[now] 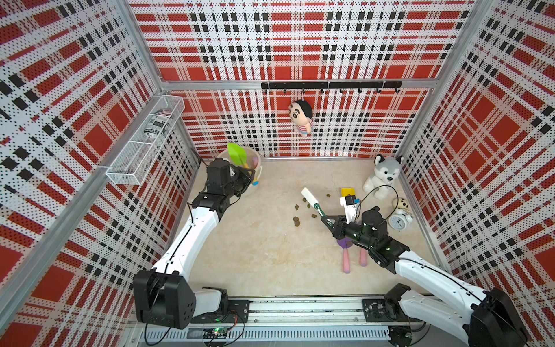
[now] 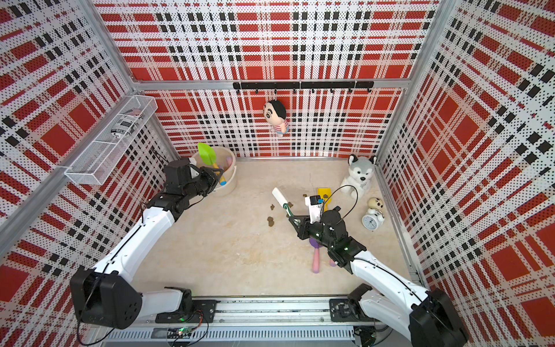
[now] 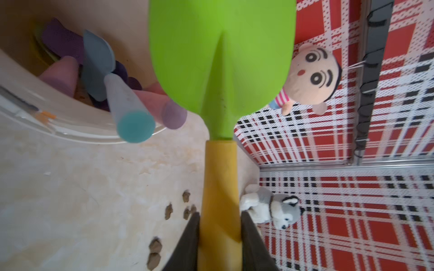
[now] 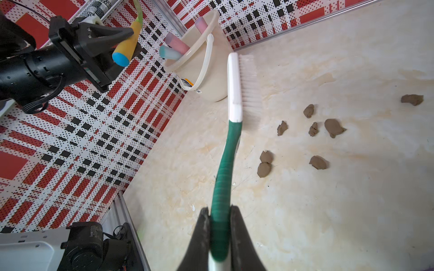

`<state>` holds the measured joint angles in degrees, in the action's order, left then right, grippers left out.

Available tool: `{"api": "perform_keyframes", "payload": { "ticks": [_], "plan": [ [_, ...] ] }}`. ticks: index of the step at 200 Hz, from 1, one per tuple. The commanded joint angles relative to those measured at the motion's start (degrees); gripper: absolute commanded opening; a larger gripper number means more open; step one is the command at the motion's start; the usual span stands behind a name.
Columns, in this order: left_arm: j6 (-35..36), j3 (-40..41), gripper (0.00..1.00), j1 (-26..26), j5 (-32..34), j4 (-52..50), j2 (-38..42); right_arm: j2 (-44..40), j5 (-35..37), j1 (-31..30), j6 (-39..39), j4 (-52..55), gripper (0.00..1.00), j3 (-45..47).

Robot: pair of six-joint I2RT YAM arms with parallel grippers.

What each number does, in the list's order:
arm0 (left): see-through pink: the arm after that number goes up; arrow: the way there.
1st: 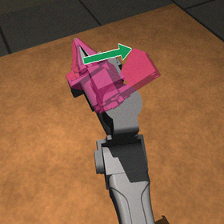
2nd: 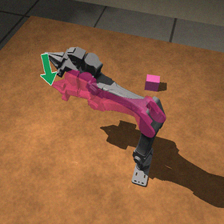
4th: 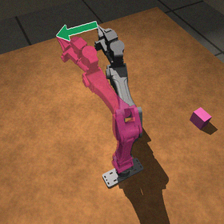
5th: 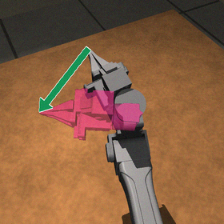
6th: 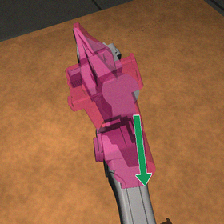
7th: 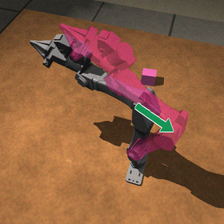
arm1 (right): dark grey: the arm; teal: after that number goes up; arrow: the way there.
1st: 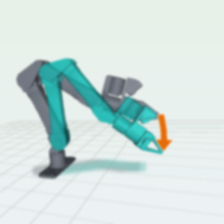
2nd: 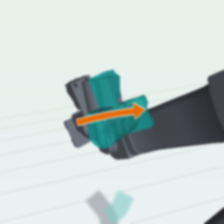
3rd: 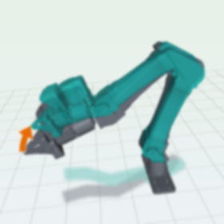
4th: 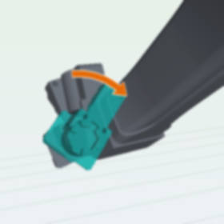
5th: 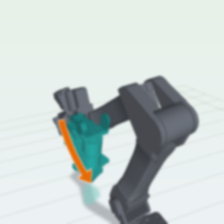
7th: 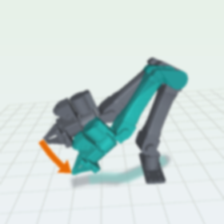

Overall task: Brush the soil off the hand trowel and place it into the bucket
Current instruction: Place the hand trowel in the bucket.

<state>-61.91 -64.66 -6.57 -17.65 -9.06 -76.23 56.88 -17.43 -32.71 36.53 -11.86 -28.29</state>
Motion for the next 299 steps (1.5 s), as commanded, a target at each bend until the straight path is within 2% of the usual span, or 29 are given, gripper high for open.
{"api": "perform_keyframes", "payload": {
  "ticks": [1,28,66,85,99,162,208,238,253,277,299],
  "plan": [
    [-13.85,-1.77,0.0,2.12,-8.87,15.91,-2.34,-1.83,0.53,0.26,0.65,-1.4,0.0,0.22],
    [-23.11,-5.25,0.0,3.57,-14.04,23.95,-7.68,-2.38,0.64,0.28,0.82,-0.51,0.0,0.3],
    [-39.62,-6.71,0.0,4.37,-18.71,37.61,-14.17,-3.81,1.08,0.28,1.27,0.31,0.0,0.54],
    [-47.69,-5.94,0.0,4.46,-19.75,44.27,-17.1,-4.51,1.44,0.22,1.4,1.06,0.0,0.59],
    [-50.91,-5.82,0.0,4.62,-19.58,47.3,-18.71,-5.06,1.67,0.28,1.42,1.55,0.0,0.59],
    [-55.57,-2.52,0.0,5.51,-17.38,47.53,-21.8,-6.16,2.42,0.22,1.13,3.51,0.0,-0.2],
    [-56.99,-0.41,0.0,5.95,-18.81,49.36,-24.41,-5.94,2.61,0.28,0.91,4.34,0.0,-0.93],
    [-57.35,0.43,0.09,6.43,-18.98,50.31,-25.58,-5.93,2.49,0.27,1.11,4.63,0.0,-1.15],
    [-57.27,0.47,0.16,6.59,-19.14,50.71,-25.97,-6.19,2.66,0.27,1.09,5.15,0.0,-1.24],
    [-56.79,0.25,0.22,6.7,-19.48,51.18,-26.31,-6.58,2.93,0.26,1.09,5.35,0.0,-1.15],
    [-56.2,-0.04,0.31,6.83,-19.46,51.54,-26.21,-6.56,3.02,0.27,1.26,5.57,0.0,-1.23]
  ]
}}
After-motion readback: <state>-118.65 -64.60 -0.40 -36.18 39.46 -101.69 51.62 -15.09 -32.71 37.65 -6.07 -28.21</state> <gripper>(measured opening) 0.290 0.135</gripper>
